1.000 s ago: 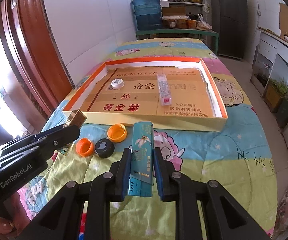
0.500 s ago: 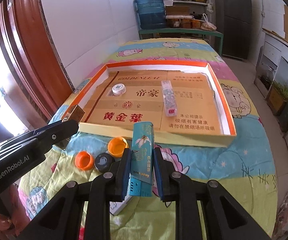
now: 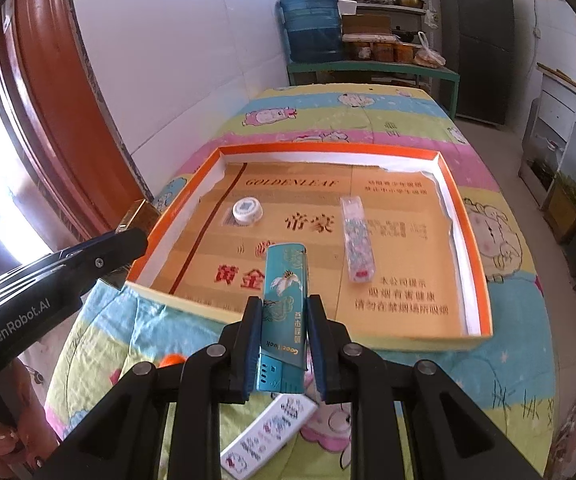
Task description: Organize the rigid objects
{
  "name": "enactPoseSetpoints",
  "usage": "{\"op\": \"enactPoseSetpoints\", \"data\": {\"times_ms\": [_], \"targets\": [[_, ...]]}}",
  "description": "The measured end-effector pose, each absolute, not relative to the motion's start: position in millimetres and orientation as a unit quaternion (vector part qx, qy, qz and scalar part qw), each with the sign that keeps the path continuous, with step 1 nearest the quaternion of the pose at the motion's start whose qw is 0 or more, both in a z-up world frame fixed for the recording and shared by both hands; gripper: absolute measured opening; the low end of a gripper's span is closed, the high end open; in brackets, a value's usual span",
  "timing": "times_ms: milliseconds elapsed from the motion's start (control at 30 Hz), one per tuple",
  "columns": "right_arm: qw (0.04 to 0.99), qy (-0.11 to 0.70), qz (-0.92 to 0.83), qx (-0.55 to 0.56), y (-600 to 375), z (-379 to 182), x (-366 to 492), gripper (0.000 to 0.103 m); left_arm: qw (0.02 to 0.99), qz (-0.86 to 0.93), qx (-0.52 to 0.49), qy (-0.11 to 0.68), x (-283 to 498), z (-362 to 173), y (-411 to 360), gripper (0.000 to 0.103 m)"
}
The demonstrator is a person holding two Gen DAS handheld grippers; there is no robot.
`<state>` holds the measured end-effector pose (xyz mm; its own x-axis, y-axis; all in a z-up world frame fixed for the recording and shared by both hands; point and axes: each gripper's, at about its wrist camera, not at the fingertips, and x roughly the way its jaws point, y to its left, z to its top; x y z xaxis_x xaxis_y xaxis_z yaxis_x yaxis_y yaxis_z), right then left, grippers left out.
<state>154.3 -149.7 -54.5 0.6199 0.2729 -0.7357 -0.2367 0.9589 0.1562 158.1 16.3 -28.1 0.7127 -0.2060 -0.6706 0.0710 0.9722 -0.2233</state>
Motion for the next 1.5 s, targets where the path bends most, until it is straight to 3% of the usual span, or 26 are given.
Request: {"op": "enactPoseSetpoints", "data": {"times_ms": [600, 1500], "targets": [[0.905, 0.394, 0.162, 0.011, -132, -43, 192, 0.023, 0.920, -0.055, -0.095, 0.377, 195, -29, 31, 0.018], [0.888, 0.434, 0.150, 0.014, -127, -84, 240, 0.023, 0.891, -0.045, -0.062, 0.447, 252, -86, 11, 0.018]]}}
